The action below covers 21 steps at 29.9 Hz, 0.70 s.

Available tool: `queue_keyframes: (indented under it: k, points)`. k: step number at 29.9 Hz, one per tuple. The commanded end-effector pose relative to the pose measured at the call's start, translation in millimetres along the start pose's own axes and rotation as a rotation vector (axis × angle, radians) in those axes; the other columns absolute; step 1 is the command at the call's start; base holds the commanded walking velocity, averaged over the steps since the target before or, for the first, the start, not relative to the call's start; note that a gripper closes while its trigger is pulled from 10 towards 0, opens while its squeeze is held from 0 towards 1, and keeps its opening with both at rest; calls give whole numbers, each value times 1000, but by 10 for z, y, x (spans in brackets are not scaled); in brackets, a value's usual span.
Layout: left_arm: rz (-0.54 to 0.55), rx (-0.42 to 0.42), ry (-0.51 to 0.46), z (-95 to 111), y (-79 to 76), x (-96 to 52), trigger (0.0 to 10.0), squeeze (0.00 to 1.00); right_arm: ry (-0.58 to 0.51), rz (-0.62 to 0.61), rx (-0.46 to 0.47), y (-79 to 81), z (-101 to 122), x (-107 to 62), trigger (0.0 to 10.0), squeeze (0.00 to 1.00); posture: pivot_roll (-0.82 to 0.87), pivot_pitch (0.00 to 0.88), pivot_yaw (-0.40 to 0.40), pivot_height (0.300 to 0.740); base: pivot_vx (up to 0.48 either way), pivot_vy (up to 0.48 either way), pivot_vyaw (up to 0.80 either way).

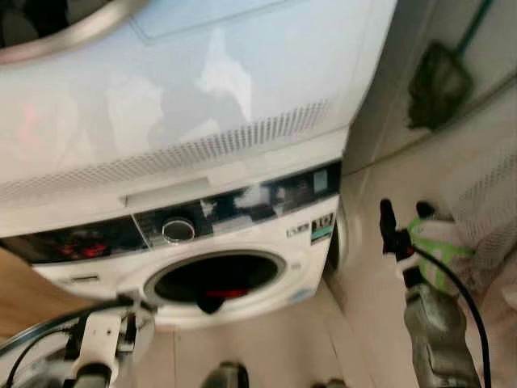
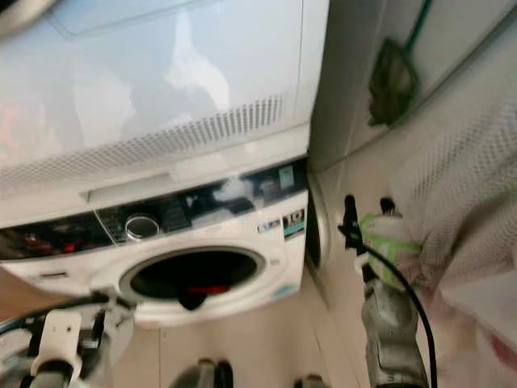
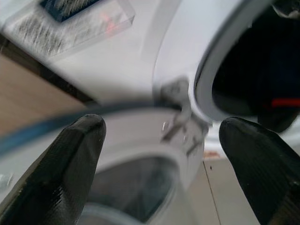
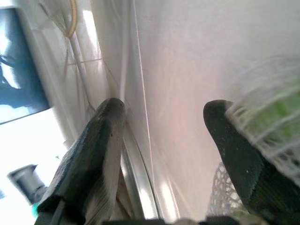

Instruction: Clothes washing

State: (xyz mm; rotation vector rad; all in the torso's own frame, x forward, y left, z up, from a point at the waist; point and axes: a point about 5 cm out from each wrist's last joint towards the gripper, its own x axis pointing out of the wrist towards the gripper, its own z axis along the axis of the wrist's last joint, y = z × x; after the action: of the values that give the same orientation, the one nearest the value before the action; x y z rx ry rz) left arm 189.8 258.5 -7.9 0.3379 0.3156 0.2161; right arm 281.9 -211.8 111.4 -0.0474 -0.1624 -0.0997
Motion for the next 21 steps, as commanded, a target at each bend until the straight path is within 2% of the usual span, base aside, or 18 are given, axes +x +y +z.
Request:
queue_keyframes:
  k: [1,6,21]
  points:
    - [21,22,42,-111,86,-67,10000,0,10,11,9,47,-20,-12,10000,0,79,176,133,734,-446,0,0]
    - [23,22,42,-114,76,-61,10000,0,17,16,7,44,-27,-10,10000,0,78,174,130,734,-408,0,0]
    - [53,-11,106,-221,31,-66,10000,0,9,34,-10,12,-5,22,10000,0,56,156,108,740,0,0,0]
